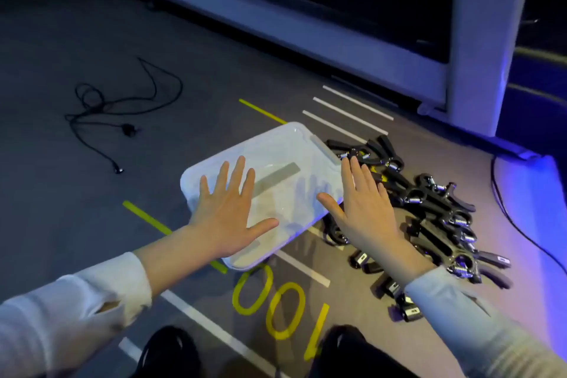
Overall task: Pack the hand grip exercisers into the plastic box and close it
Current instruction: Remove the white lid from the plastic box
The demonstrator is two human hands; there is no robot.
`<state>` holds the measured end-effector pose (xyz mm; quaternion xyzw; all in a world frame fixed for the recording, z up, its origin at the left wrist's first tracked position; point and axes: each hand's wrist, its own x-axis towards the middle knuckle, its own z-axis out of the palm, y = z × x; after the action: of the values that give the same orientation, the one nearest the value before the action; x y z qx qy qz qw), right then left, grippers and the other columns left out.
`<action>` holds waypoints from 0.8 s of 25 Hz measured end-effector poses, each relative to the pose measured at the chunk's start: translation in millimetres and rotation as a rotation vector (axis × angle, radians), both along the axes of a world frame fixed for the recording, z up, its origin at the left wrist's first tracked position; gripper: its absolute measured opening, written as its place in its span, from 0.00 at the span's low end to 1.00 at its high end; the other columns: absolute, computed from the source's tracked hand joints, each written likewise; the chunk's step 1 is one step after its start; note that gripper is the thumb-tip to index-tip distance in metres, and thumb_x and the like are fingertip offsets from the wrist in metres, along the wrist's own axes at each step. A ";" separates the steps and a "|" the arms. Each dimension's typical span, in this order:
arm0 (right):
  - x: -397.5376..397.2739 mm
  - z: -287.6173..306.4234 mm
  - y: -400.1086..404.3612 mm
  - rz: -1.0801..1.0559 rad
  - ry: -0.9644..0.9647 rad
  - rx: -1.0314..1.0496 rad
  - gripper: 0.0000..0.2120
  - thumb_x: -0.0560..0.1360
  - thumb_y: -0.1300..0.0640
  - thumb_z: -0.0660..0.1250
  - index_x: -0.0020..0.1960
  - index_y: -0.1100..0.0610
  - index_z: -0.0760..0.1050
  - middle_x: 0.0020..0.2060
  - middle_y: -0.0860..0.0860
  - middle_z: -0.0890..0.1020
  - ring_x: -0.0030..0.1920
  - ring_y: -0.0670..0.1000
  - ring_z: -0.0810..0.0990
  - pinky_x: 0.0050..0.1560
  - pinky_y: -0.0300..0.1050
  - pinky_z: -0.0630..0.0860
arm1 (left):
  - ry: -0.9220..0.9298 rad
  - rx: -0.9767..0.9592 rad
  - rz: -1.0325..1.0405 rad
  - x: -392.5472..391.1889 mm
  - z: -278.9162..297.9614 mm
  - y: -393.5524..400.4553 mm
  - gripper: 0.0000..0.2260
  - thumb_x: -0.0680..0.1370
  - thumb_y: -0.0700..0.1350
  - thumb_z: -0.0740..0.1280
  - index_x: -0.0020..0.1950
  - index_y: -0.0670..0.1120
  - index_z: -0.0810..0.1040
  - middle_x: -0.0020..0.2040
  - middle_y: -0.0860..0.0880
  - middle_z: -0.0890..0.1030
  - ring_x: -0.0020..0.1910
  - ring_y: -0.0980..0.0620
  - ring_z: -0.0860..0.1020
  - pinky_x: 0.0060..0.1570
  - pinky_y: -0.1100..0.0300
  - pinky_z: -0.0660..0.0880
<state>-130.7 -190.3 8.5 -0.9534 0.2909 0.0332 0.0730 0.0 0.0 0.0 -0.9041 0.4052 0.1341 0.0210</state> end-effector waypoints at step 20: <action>64.0 -70.3 -45.2 0.031 -0.039 -0.105 0.30 0.78 0.44 0.56 0.74 0.58 0.55 0.73 0.55 0.60 0.71 0.59 0.60 0.66 0.56 0.61 | 0.344 -0.701 0.623 18.7 -80.8 46.1 0.30 0.75 0.51 0.64 0.71 0.42 0.57 0.71 0.45 0.63 0.71 0.41 0.60 0.66 0.50 0.63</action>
<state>-66.7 -235.5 -61.8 -0.9608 0.2759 0.0006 0.0280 18.7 46.1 -80.8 -0.8996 0.1344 0.1367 -0.3924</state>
